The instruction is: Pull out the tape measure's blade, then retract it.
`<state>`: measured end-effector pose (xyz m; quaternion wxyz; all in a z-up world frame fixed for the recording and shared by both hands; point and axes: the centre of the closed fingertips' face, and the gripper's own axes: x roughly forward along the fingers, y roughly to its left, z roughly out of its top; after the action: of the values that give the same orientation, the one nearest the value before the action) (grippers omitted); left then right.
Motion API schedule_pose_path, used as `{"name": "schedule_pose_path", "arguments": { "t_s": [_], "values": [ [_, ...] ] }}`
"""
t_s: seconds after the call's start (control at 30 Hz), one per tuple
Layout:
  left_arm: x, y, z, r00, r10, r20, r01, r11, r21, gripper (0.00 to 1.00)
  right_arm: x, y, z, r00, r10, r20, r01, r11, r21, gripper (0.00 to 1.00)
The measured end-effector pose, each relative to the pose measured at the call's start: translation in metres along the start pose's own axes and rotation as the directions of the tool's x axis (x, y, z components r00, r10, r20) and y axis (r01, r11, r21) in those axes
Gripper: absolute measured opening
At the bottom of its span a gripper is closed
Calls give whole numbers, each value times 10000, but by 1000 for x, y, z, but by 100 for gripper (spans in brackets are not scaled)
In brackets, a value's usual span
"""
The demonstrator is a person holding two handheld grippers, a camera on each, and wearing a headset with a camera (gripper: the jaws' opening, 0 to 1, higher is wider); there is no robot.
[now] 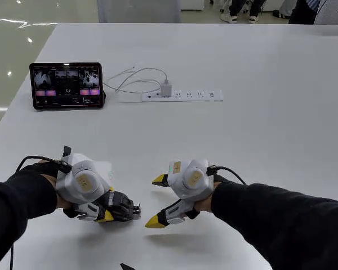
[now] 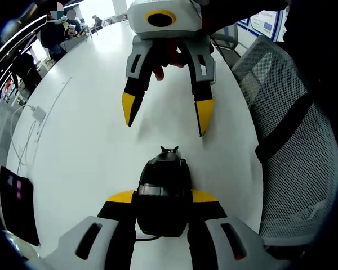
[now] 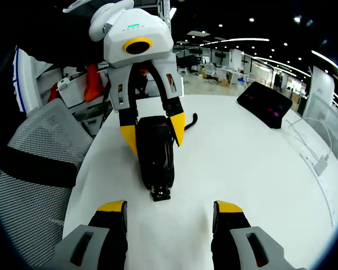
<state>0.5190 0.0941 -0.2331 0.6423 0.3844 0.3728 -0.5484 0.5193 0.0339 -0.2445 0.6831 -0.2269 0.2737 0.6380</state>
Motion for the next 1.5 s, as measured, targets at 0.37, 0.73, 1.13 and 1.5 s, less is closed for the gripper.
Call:
{"name": "schedule_pose_path", "arguments": {
  "t_s": [0.37,0.73,1.13,1.5],
  "values": [
    [1,0,0,10000,22,74,-21,9999,-153,30,19,11,-2,9987,415,-303,-428,9981,-448,41],
    [1,-1,1,9998,-30,201,34,9998,-213,30,32,13,1,9965,566,-611,-612,9952,-758,26],
    [2,-1,0,9997,-88,236,93,9998,-201,30,37,13,-1,9943,488,-949,-600,9911,-1188,11],
    [1,0,0,9996,-10,298,17,9997,-243,30,36,12,0,9903,650,-1224,-792,9902,-1153,10]
  ]
}}
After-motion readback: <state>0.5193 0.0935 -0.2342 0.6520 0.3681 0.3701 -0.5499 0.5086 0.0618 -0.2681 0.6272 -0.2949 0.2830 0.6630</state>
